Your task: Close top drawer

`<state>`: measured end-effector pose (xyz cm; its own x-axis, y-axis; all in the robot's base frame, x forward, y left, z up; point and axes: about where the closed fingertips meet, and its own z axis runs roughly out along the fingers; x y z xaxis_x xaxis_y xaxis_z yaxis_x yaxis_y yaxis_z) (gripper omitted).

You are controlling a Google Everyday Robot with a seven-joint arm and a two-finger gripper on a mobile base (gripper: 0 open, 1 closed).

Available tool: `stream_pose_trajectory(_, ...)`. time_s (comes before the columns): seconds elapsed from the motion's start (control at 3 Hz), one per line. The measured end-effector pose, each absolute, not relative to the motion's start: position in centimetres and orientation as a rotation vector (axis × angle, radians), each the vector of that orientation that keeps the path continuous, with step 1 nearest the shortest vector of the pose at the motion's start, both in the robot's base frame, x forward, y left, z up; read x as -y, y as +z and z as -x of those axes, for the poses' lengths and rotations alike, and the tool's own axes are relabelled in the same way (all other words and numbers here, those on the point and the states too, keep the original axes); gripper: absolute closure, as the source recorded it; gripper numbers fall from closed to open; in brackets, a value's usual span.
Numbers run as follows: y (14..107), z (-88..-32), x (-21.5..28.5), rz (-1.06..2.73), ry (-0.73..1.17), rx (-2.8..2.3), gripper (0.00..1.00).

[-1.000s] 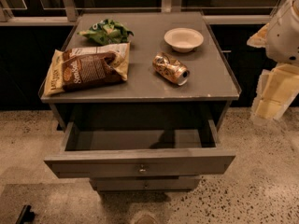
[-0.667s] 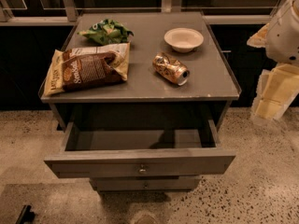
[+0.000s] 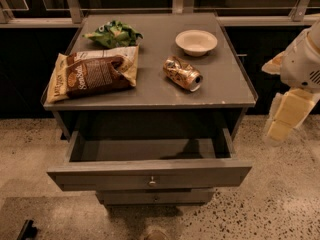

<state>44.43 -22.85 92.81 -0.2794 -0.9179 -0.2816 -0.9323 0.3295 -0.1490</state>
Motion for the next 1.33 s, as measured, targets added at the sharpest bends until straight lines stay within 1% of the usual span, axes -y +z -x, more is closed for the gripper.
stream_pose_trajectory(0.33, 89.57, -44.66, 22.92, 1.640, 0.165, -2.323, 0.00)
stream_pose_trajectory(0.67, 89.49, -44.69, 22.90, 1.640, 0.167, -2.323, 0.19)
stream_pose_trajectory(1.33, 89.49, -44.69, 22.90, 1.640, 0.167, -2.323, 0.66)
